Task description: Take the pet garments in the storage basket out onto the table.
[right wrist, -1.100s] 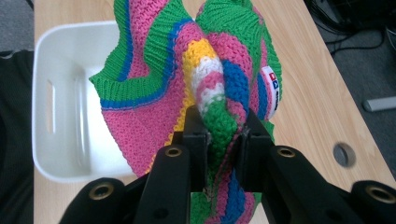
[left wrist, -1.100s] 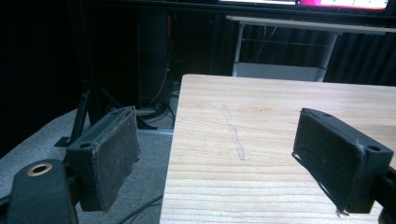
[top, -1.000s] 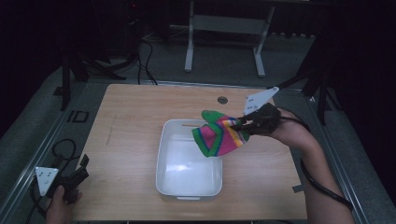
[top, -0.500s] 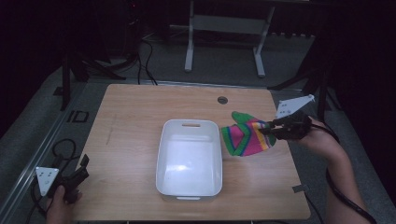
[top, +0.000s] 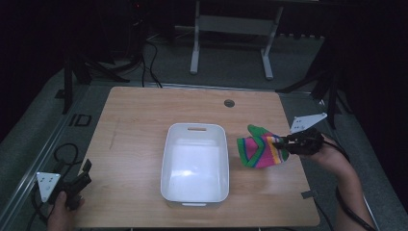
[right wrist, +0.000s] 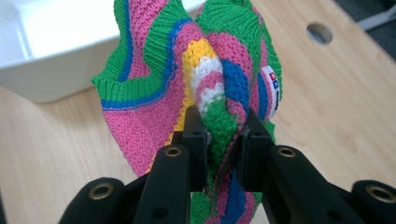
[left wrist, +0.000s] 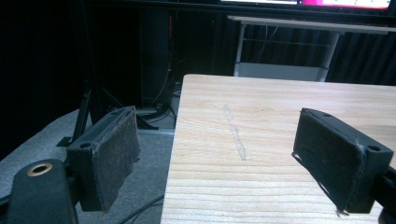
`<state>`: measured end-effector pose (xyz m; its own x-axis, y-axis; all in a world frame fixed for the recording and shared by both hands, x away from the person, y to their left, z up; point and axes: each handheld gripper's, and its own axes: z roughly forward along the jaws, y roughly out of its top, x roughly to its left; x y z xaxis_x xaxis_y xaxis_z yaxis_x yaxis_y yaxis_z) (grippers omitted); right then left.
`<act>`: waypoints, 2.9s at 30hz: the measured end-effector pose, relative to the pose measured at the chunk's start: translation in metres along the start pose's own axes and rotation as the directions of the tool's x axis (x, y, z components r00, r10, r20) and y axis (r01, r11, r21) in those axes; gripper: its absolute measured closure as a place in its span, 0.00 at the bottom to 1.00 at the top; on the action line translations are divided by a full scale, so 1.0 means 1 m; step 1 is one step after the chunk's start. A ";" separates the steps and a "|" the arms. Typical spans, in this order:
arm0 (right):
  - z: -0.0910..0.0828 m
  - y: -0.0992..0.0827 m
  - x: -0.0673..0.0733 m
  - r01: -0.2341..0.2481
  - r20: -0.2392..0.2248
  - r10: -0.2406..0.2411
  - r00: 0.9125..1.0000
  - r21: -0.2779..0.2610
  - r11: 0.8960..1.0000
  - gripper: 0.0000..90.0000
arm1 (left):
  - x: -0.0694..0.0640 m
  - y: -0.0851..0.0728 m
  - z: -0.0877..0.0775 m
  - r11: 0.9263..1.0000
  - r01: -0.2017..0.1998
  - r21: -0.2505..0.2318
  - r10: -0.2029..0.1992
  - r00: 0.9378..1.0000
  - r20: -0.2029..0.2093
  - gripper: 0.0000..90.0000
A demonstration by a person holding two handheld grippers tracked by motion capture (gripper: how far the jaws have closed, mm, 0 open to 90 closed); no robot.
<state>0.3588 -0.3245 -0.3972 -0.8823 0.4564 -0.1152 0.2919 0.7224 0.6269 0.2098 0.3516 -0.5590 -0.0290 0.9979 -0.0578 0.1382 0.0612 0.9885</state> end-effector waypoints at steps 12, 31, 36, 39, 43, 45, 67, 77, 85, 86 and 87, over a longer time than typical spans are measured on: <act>0.055 -0.058 0.002 -0.117 0.000 0.117 0.993 0.037 0.992 0.85 | 0.000 0.000 0.000 1.000 -0.003 -0.001 0.003 1.000 0.003 0.16; 0.116 -0.063 0.010 -0.171 0.008 0.171 0.985 0.084 0.982 0.84 | 0.000 0.000 0.000 1.000 -0.002 -0.002 0.002 1.000 0.007 0.16; 0.117 -0.061 0.009 -0.173 -0.005 0.174 0.985 0.062 0.983 0.75 | 0.000 0.000 0.000 1.000 0.001 -0.003 -0.001 1.000 0.007 0.16; 0.107 -0.058 0.009 -0.160 0.003 0.160 0.987 0.028 0.987 0.59 | 0.000 0.000 0.000 1.000 0.002 -0.002 -0.002 1.000 0.007 0.16; 0.089 -0.057 0.011 -0.169 0.056 0.171 0.984 -0.032 0.985 0.44 | 0.000 0.000 0.000 1.000 -0.001 -0.002 0.001 1.000 0.008 0.16; 0.082 -0.060 0.010 -0.193 0.084 0.198 0.977 -0.066 0.979 0.35 | 0.000 0.000 0.000 1.000 0.000 -0.003 0.000 1.000 0.008 0.16; 0.066 -0.142 0.016 -0.417 0.314 0.536 0.784 -0.373 0.829 0.14 | 0.001 0.000 -0.001 1.000 0.007 -0.004 -0.007 1.000 0.010 0.16; 0.059 -0.162 0.032 -0.445 0.416 0.636 0.650 -0.471 0.762 0.15 | 0.000 0.000 -0.001 1.000 0.004 -0.005 -0.004 1.000 0.008 0.16; 0.053 -0.174 0.045 -0.443 0.456 0.678 0.577 -0.522 0.729 0.15 | 0.000 0.000 -0.001 1.000 0.004 -0.005 -0.004 1.000 0.008 0.16; 0.053 -0.176 0.046 -0.440 0.454 0.683 0.572 -0.533 0.723 0.15 | 0.000 0.000 -0.001 1.000 0.005 -0.006 -0.004 1.000 0.008 0.16; 0.053 -0.176 0.046 -0.440 0.454 0.683 0.572 -0.533 0.723 0.15 | 0.000 0.000 -0.001 1.000 0.005 -0.006 -0.004 1.000 0.008 0.16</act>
<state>0.2857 -0.4035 -0.5536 -0.1375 0.9904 0.0124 0.4018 0.0443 0.9146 0.2091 0.3520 -0.5591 -0.0214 0.9978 -0.0634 0.1322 0.0656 0.9891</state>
